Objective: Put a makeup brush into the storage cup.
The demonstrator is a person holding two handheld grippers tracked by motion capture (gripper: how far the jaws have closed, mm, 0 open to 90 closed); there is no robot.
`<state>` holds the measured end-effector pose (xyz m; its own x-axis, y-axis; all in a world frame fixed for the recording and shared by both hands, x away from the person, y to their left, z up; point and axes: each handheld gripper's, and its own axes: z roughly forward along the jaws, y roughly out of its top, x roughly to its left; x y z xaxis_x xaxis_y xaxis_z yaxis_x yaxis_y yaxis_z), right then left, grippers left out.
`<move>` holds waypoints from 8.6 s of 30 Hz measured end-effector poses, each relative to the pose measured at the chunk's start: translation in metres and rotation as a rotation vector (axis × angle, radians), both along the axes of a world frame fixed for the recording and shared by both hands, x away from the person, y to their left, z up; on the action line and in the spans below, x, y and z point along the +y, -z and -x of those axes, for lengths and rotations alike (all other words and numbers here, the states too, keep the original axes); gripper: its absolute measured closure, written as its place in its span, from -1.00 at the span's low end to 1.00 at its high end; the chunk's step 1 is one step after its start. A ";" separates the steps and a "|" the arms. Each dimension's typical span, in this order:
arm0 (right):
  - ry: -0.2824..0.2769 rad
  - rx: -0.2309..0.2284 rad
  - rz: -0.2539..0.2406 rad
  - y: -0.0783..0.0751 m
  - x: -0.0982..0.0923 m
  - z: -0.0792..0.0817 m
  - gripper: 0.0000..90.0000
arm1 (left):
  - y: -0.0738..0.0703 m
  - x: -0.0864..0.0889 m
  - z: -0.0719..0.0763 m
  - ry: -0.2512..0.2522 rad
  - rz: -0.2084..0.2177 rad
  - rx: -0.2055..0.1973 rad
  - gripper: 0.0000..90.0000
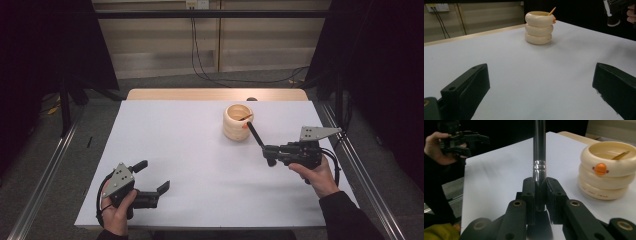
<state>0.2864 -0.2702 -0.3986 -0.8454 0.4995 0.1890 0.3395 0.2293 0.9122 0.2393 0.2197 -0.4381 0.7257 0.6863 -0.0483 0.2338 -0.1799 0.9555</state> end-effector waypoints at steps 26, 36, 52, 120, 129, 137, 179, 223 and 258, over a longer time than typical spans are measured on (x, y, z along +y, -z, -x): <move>-0.194 0.043 0.184 -0.002 0.053 -0.001 0.73 | 0.001 -0.001 -0.001 0.016 0.002 0.003 -0.98; -0.232 0.068 0.290 -0.004 0.072 -0.006 0.73 | 0.002 -0.002 -0.002 0.027 -0.003 0.003 -0.98; -0.307 0.119 0.481 0.002 0.089 -0.009 0.73 | 0.002 -0.003 -0.003 0.034 -0.011 0.015 -0.98; -0.480 0.156 0.696 0.017 0.121 -0.002 0.73 | -0.036 -0.090 -0.026 0.410 -0.280 0.158 -0.95; -0.497 0.151 0.706 0.018 0.125 -0.001 0.73 | -0.035 -0.106 -0.027 0.440 -0.377 0.170 -0.90; -0.491 0.159 0.707 0.017 0.126 0.000 0.73 | -0.029 -0.114 -0.029 0.465 -0.424 0.210 -0.85; -0.548 0.110 0.715 0.020 0.142 0.008 0.73 | -0.013 -0.157 -0.033 0.651 -0.586 0.339 0.49; -0.530 0.079 0.625 0.023 0.132 0.002 0.27 | -0.004 -0.151 -0.035 0.690 -0.562 0.360 0.76; -0.387 0.142 0.326 0.013 0.100 -0.004 -0.89 | -0.009 -0.131 -0.028 0.615 -0.432 0.364 0.76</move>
<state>0.2905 -0.1699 -0.4113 -0.9571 0.2075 0.2023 0.2889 0.6265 0.7239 0.2669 0.0884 -0.4287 0.9670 0.1843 -0.1761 0.2549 -0.7099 0.6566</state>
